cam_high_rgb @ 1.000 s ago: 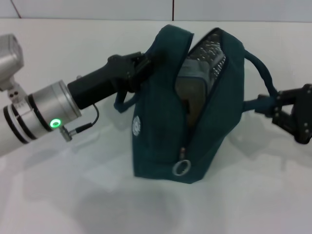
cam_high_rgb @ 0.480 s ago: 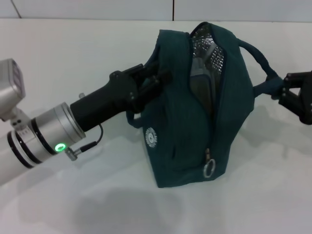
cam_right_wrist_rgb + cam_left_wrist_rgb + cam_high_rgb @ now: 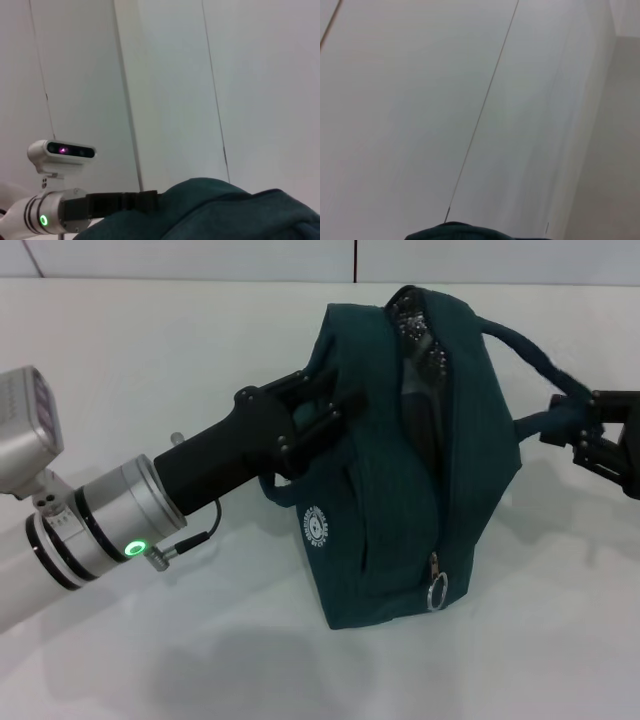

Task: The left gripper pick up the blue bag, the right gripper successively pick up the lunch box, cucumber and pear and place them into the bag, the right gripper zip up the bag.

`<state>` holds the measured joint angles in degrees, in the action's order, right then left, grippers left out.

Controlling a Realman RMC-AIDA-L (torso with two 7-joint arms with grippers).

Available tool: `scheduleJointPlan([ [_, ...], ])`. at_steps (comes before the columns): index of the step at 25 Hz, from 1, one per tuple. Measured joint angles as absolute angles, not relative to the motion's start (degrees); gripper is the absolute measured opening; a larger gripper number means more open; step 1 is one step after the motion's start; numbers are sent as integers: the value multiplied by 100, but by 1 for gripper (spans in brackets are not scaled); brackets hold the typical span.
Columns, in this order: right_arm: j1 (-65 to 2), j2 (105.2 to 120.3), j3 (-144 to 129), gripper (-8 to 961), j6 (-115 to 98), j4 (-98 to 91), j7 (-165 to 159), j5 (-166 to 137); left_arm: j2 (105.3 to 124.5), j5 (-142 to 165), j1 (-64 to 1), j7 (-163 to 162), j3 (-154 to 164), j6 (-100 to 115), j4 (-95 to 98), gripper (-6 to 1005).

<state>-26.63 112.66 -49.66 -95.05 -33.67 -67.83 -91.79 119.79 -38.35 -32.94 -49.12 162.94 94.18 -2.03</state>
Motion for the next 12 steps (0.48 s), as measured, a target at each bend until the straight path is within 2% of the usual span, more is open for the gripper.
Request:
scheduleJointPlan([
  [2,-2637,11266,-4948,115,-9562,-3398,-6769,-9179,11979,-3849,-3307,-4914,16295,9402,-213,421],
  [12,-2395,11210,-4755,498,-10053,-3717,-6722,-9127,11973,-3893,-3364,-4948,16295,9371,-246,490],
])
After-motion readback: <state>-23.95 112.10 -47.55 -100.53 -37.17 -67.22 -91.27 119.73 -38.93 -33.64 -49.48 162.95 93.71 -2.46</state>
